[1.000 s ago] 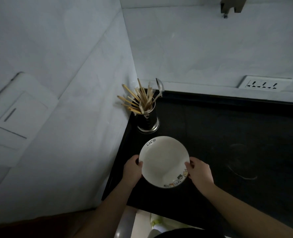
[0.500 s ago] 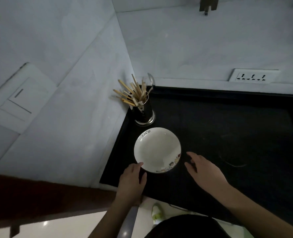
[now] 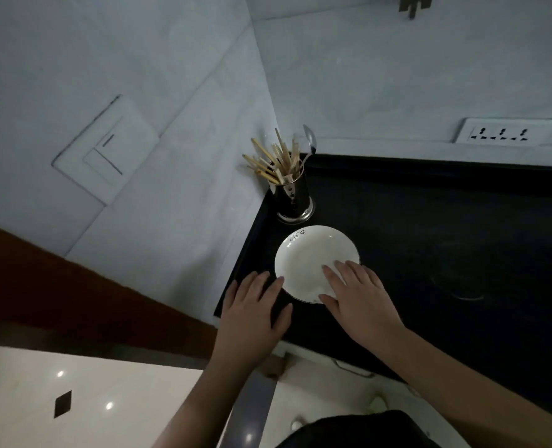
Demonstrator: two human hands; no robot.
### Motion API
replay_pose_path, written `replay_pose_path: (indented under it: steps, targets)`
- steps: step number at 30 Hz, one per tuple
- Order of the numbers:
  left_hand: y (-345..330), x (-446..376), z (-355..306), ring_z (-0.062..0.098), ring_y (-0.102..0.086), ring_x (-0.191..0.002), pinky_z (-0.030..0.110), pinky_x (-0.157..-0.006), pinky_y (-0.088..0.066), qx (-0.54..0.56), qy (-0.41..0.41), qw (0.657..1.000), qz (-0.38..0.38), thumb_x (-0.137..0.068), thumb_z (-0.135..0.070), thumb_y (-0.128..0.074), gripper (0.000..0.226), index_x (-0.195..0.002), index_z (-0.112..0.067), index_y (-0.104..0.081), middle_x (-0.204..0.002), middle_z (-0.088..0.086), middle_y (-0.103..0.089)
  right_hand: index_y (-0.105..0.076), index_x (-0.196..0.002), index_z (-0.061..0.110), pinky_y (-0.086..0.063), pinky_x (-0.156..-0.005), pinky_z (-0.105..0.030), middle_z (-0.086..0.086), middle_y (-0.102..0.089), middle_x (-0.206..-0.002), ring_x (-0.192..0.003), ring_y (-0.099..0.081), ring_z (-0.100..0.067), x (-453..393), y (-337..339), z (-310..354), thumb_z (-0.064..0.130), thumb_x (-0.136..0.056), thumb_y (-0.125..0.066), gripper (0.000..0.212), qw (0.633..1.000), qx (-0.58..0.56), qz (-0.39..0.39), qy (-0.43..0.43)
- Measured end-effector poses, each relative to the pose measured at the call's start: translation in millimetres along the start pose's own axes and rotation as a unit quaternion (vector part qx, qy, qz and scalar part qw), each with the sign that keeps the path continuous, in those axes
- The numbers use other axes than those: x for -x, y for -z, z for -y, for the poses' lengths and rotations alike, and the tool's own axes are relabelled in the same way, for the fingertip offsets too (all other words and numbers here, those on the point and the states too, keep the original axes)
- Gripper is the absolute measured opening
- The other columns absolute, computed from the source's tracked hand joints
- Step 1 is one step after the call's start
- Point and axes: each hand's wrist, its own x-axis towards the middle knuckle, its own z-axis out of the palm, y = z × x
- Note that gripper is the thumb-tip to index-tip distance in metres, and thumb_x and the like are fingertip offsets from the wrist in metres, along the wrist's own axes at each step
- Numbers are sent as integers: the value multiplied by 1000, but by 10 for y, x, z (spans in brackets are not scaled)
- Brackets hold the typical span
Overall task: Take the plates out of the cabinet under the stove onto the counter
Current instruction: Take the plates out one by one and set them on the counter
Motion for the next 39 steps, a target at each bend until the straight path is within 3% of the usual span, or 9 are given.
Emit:
replay_pose_path:
  steps: [2, 6, 11, 18, 22, 25, 30, 35, 39]
  targets:
    - [147, -42, 81, 24, -35, -141, 43, -115, -12, -8, -13, 1000, -9, -94, -59, -29, 58, -142, -29, -44, -148, 3, -46, -39, -146, 22, -32, -113, -46, -9, -46, -147, -135, -42, -27, 26, 94, 103, 53, -96, -22, 61, 1000, 4, -17, -18]
    - [321, -2, 240, 26, -36, -140, 50, -113, -23, -11, -48, 998, -24, -95, -60, -27, 60, -142, -28, -45, -149, 5, -45, -47, -142, 22, -37, -110, -47, -8, -53, -141, -131, -48, -27, 204, 267, 319, 56, -92, -11, 70, 997, 0, -46, -60]
    - [516, -23, 384, 27, -46, -134, 51, -108, -33, -26, -94, 995, -30, -92, -60, -26, 62, -137, -27, -52, -143, 5, -52, -29, -150, 26, -22, -118, -44, -3, -36, -154, -142, -30, -23, 415, 490, 622, 61, -86, 3, 79, 991, 22, -65, -112]
    - [879, -32, 192, 23, -43, -135, 49, -110, -33, 8, -202, 978, -45, -91, -58, -22, 63, -138, -28, -51, -143, 0, -51, -44, -143, 24, -32, -113, -44, -5, -49, -145, -135, -44, -24, 941, 784, 879, 60, -95, -12, 68, 968, 44, -135, -206]
    - [1148, 13, -185, 19, -37, -140, 44, -113, -28, 28, -277, 959, -58, -89, -61, -12, 71, -143, -29, -45, -149, -2, -46, -37, -147, 26, -25, -117, -40, -1, -41, -151, -141, -34, -19, 1501, 958, 817, 62, -93, -6, 72, 950, 52, -155, -266]
    - [1335, 105, -570, 15, -27, -144, 43, -116, -21, 34, -343, 937, -55, -87, -63, -5, 75, -148, -31, -35, -155, -5, -36, -45, -143, 25, -32, -113, -39, -1, -49, -145, -135, -43, -20, 2006, 1109, 709, 64, -93, -4, 75, 925, 76, -188, -322]
    - [1626, 414, -1330, 14, -27, -144, 43, -116, -21, 53, -429, 899, -72, -86, -64, -6, 75, -148, -32, -36, -154, -5, -37, -56, -135, 22, -41, -105, -42, -3, -60, -134, -125, -54, -24, 2834, 1306, 568, 59, -95, -20, 66, 882, 91, -227, -402]
    - [1848, 945, -2100, 10, -13, -147, 40, -119, -10, 57, -507, 858, -62, -79, -66, 5, 83, -151, -36, -23, -159, -9, -22, -63, -127, 20, -44, -101, -40, -2, -65, -126, -118, -59, -23, 3810, 1430, 538, 55, -94, -28, 59, 835, 116, -278, -460]
    - [1944, 1430, -2736, 8, -14, -146, 39, -118, -11, 61, -557, 825, -73, -82, -66, 0, 78, -150, -38, -25, -158, -11, -24, -59, -132, 28, -33, -109, -38, 4, -58, -135, -127, -50, -20, 4691, 1508, 569, 58, -94, -20, 62, 801, 108, -296, -509]
